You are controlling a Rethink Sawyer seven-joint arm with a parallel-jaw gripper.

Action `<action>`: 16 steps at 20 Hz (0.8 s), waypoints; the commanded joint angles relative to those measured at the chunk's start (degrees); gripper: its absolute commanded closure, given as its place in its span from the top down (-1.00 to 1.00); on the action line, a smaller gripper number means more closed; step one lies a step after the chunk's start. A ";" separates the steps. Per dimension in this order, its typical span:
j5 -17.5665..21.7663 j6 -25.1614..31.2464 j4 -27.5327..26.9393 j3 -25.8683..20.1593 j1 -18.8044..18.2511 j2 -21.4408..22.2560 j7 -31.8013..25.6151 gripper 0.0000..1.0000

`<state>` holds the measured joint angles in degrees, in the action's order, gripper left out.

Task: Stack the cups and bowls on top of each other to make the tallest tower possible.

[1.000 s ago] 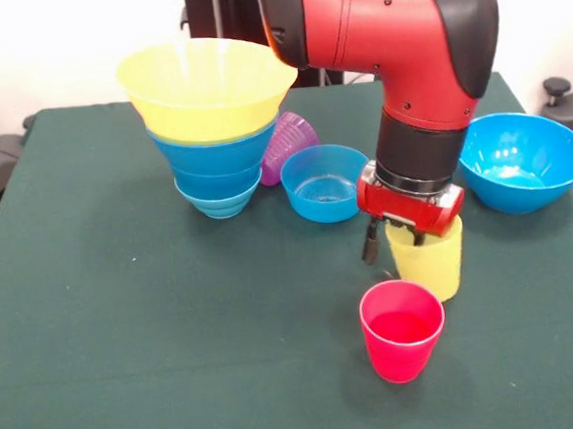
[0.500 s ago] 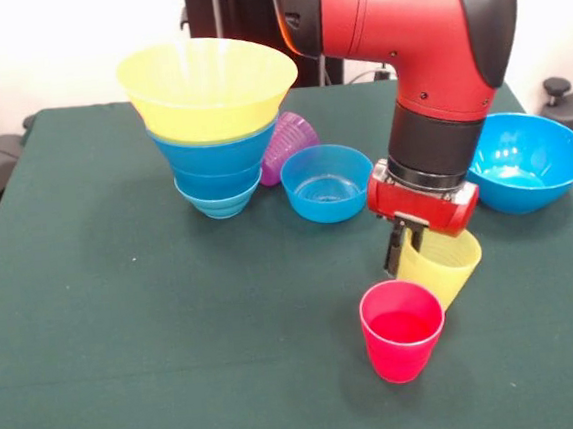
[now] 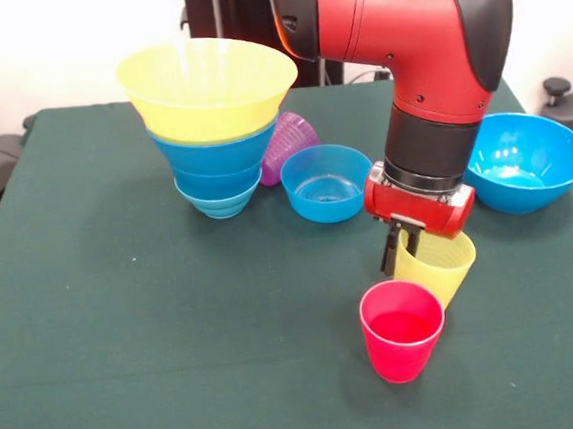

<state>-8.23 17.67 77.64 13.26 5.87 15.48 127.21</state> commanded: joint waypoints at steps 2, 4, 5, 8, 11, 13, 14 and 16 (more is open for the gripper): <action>1.28 -0.48 0.95 -5.08 -1.33 -2.30 4.06 -1.00; 1.38 -1.21 1.83 -5.66 -1.61 -1.91 4.07 -1.00; 1.60 -2.01 2.14 -5.73 -1.55 -1.85 4.11 -1.00; 3.30 -4.16 2.76 -4.15 -0.86 -0.73 3.58 -1.00; 5.16 -5.21 2.55 -3.64 -1.02 0.28 1.62 -1.00; 6.23 -4.75 1.77 -3.47 -1.46 0.93 -0.21 -1.00; 6.77 -4.26 1.72 -3.45 -1.77 1.63 -1.05 -1.00; 7.91 -2.41 4.16 -3.46 -2.52 6.12 -2.55 -1.00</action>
<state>-5.98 15.75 78.46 13.18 5.32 16.75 127.21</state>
